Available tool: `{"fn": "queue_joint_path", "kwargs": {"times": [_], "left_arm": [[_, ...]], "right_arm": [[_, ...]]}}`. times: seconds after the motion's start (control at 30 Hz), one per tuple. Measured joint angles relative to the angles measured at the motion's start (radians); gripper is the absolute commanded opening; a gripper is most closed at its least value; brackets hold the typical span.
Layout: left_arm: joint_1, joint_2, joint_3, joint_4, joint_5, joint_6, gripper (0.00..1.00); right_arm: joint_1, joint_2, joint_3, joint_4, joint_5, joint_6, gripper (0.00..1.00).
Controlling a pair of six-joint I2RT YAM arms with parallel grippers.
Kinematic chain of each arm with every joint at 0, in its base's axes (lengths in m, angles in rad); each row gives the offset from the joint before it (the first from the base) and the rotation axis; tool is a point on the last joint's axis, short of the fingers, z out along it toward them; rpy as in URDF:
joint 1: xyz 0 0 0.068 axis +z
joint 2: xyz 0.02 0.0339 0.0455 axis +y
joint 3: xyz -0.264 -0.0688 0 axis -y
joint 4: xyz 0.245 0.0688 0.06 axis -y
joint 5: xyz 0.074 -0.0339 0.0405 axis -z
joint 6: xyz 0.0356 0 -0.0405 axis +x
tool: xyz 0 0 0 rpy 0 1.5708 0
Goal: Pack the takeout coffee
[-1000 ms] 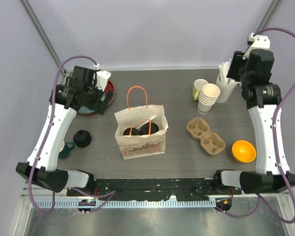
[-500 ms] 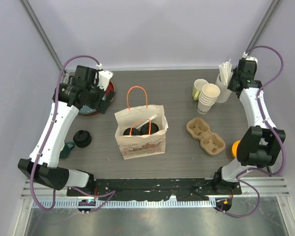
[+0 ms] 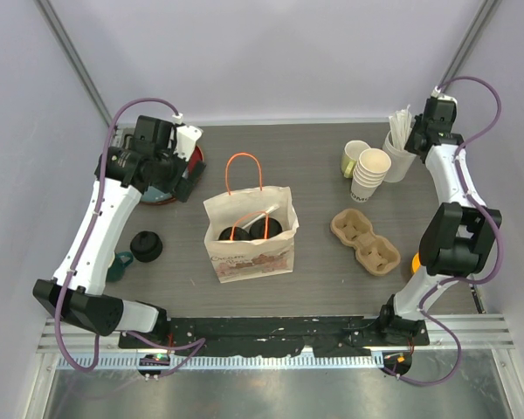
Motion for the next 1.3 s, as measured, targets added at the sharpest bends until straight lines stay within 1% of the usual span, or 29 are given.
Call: {"fn": "queue_joint_path", "kwargs": {"times": [0.17, 0.33, 0.4, 0.5, 0.53, 0.6, 0.9, 1.13, 1.3], "left_arm": [[0.000, 0.000, 0.000, 0.000, 0.000, 0.000, 0.91], [0.000, 0.000, 0.000, 0.000, 0.000, 0.000, 0.91], [0.000, 0.000, 0.000, 0.000, 0.001, 0.001, 0.91], [0.000, 0.000, 0.000, 0.000, 0.001, 0.001, 0.91], [0.000, 0.000, 0.000, 0.000, 0.001, 0.001, 0.91], [0.000, 0.000, 0.000, 0.000, 0.002, 0.001, 0.91], [0.000, 0.000, 0.000, -0.001, 0.001, 0.004, 0.91], [0.000, 0.000, 0.000, -0.002, 0.001, 0.005, 0.91], [0.000, 0.000, 0.000, -0.003, 0.001, 0.004, 0.91]], "right_arm": [[0.000, 0.017, 0.014, 0.000, 0.000, -0.002, 0.29], [0.000, 0.050, 0.041, 0.003, -0.003, -0.011, 0.29], [0.000, 0.061, 0.047, 0.006, -0.003, -0.019, 0.26], [0.000, 0.071, 0.053, 0.008, -0.003, -0.032, 0.14], [0.000, 0.072, 0.055, 0.008, -0.003, -0.036, 0.07], [0.000, 0.075, 0.061, 0.010, -0.005, -0.043, 0.02], [0.000, 0.074, 0.074, -0.003, -0.030, -0.047, 0.01], [0.000, 0.071, 0.219, -0.118, -0.095, -0.048, 0.01], [0.000, 0.038, 0.271, -0.169, -0.132, -0.047, 0.01]]}}
